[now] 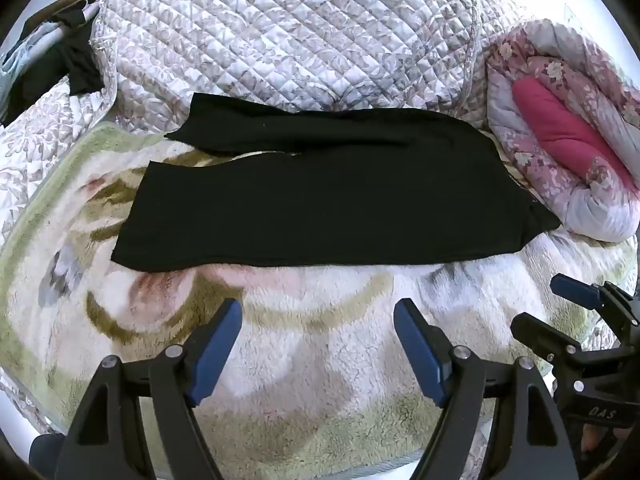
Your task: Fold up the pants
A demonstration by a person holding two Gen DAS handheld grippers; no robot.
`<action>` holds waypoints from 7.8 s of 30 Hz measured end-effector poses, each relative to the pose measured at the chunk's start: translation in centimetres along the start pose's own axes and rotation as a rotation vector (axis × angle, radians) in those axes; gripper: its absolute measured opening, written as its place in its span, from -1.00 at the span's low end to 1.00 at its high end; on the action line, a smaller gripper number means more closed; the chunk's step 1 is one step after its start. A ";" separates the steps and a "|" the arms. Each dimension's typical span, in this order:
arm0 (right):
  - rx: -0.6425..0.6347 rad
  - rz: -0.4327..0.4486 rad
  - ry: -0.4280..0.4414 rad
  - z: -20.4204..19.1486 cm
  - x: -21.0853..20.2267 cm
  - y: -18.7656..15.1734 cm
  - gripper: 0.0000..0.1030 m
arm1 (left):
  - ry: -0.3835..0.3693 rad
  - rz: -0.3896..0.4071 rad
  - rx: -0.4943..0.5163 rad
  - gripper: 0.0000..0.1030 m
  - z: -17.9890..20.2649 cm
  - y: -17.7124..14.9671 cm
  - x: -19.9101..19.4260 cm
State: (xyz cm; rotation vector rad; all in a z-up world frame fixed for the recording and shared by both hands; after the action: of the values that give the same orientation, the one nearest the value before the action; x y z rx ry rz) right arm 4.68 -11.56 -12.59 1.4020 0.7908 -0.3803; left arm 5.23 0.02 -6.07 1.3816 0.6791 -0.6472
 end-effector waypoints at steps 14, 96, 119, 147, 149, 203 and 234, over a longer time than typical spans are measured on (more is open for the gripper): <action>-0.003 0.010 -0.011 0.0 -0.5 0.2 0.64 | 0.017 -0.006 0.001 0.56 -0.2 -0.3 0.0; 0.025 -0.036 0.026 -0.8 0.5 -0.6 0.62 | 0.023 -0.029 -0.001 0.56 -0.8 -1.4 0.6; 0.040 -0.061 0.030 -0.6 1.3 -0.9 0.62 | 0.018 -0.036 0.005 0.56 -0.9 -2.0 1.6; 0.093 -0.077 0.015 2.0 2.9 -0.6 0.62 | 0.017 -0.057 -0.035 0.56 -2.5 -1.5 3.6; 0.110 -0.080 0.007 2.8 3.1 -0.5 0.62 | 0.020 -0.058 -0.052 0.56 -3.1 -1.4 3.9; 0.703 0.074 0.086 17.7 -1.2 0.2 -0.91 | 0.040 0.062 -0.433 -0.88 -17.6 2.3 0.1; 0.727 0.003 -0.221 20.4 -6.7 -6.3 -0.62 | 0.275 -0.009 -0.436 -0.78 -21.3 -5.2 -4.4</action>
State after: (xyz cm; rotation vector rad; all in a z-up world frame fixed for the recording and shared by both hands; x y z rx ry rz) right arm 1.25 -33.67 -13.08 1.9869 0.4771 -0.8624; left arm -2.73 20.89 -7.53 1.0662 0.9820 -0.2906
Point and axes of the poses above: each gripper's, at about its wrist camera, not at the fingertips, and x roughly the way its jaws point, z to its right, y to its top, the point moved 8 cm from there along x, roughly the way its jaws point, and after that the axes turned 1 degree about -y, right-handed, at the moved point
